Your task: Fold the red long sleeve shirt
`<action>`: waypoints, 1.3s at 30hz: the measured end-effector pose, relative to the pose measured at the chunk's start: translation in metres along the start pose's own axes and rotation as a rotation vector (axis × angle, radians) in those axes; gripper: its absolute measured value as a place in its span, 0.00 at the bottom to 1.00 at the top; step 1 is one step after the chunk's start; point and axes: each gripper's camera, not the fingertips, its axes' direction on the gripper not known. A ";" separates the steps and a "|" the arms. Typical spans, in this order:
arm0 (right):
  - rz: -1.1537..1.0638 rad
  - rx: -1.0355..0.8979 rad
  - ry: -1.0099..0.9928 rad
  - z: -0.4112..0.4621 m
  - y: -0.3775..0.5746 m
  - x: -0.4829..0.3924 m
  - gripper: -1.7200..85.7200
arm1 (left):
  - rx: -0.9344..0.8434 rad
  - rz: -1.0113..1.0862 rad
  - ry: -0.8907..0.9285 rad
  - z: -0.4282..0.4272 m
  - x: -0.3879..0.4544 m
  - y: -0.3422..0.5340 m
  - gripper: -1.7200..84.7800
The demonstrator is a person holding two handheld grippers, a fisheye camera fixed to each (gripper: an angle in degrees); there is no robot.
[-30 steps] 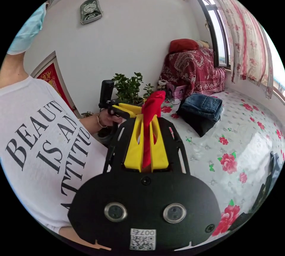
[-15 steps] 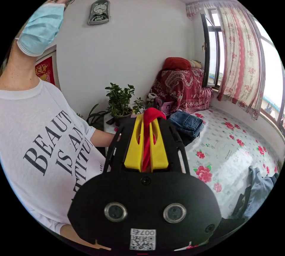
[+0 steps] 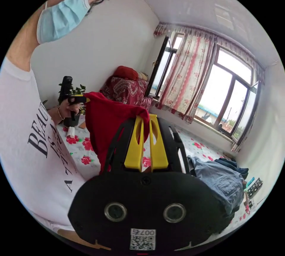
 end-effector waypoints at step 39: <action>0.643 -1.064 -0.095 0.337 0.110 0.264 0.02 | -1.101 -0.633 -0.026 0.262 -0.209 0.168 0.01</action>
